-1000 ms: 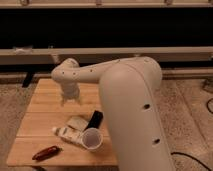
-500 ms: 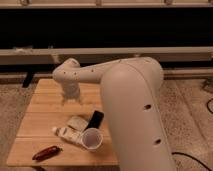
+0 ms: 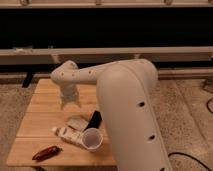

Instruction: Place the white sponge in the ceramic cup

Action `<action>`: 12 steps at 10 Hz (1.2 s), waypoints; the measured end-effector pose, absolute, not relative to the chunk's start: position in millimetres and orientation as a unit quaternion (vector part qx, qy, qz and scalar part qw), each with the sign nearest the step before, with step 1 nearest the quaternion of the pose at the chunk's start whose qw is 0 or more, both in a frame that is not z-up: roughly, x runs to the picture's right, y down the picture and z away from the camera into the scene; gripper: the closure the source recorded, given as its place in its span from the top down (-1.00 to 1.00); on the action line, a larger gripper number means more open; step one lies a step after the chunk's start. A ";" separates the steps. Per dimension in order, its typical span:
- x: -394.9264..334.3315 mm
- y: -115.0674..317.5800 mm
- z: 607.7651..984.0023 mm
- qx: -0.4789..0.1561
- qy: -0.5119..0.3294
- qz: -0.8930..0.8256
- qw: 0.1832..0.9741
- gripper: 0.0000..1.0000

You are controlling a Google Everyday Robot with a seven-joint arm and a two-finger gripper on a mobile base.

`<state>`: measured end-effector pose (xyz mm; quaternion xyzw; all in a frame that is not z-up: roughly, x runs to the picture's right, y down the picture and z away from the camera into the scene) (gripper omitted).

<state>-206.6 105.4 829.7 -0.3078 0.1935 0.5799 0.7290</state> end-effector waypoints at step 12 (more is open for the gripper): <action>-181.0 174.7 849.4 -0.300 0.266 0.513 0.759 0.30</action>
